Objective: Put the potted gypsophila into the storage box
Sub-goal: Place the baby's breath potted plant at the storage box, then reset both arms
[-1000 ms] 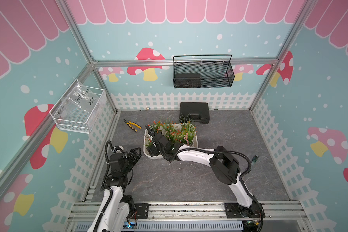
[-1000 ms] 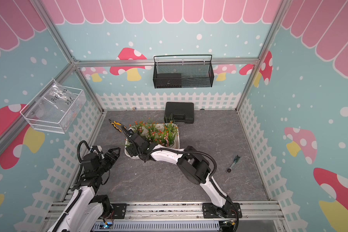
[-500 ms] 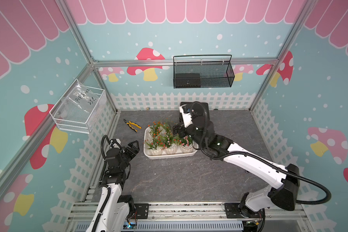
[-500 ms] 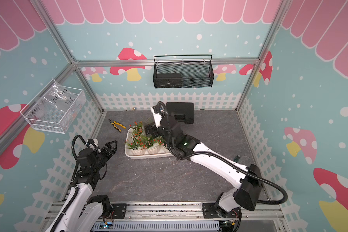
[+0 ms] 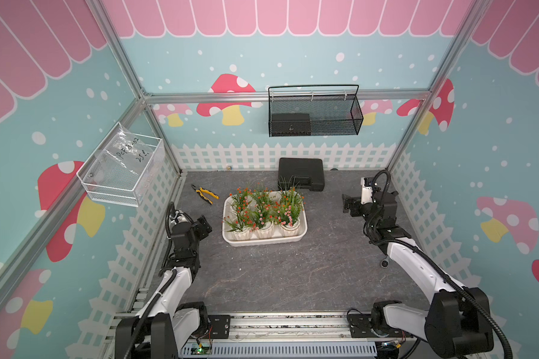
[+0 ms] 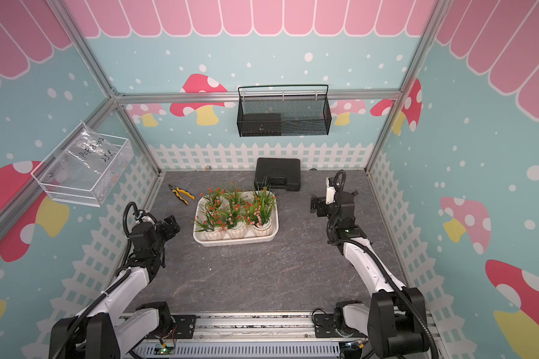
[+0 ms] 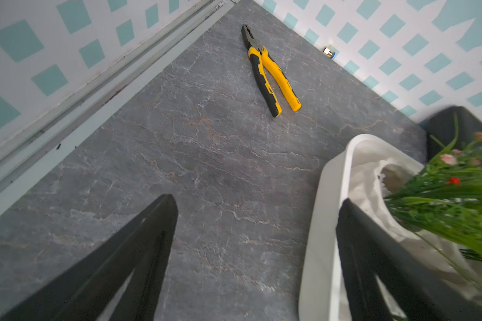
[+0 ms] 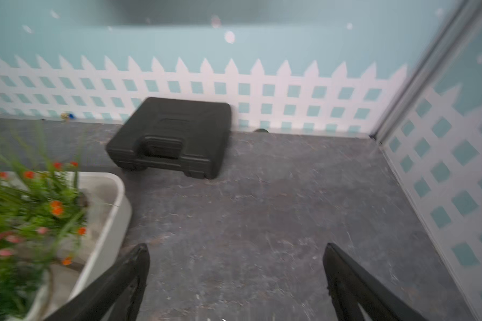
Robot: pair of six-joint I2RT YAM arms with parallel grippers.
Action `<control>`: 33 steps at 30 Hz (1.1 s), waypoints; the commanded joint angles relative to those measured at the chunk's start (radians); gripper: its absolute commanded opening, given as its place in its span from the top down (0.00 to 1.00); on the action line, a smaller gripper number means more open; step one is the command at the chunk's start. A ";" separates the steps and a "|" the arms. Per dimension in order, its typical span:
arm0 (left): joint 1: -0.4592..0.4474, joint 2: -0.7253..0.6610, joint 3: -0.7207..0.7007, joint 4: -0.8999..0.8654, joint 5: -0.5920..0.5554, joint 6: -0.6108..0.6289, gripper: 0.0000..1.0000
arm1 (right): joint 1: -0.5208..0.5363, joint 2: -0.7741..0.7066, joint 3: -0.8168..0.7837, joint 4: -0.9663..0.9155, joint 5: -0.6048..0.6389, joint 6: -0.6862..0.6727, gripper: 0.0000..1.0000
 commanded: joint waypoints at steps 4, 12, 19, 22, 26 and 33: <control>-0.075 0.176 -0.054 0.371 -0.185 0.163 0.11 | -0.077 0.019 -0.136 0.308 0.011 -0.078 0.00; -0.115 0.335 -0.079 0.645 -0.228 0.215 0.09 | -0.108 0.095 -0.330 0.599 0.017 -0.178 0.00; -0.147 0.354 -0.030 0.575 -0.246 0.242 0.09 | -0.159 0.211 -0.354 0.726 -0.069 -0.122 0.01; -0.148 0.376 -0.029 0.598 -0.199 0.259 0.09 | -0.158 0.259 -0.438 0.946 -0.100 -0.118 0.01; -0.161 0.442 -0.013 0.625 -0.197 0.280 0.08 | -0.149 0.277 -0.448 0.982 -0.125 -0.142 0.01; -0.166 0.452 0.005 0.605 -0.207 0.285 0.02 | -0.138 0.320 -0.481 1.075 -0.154 -0.166 0.00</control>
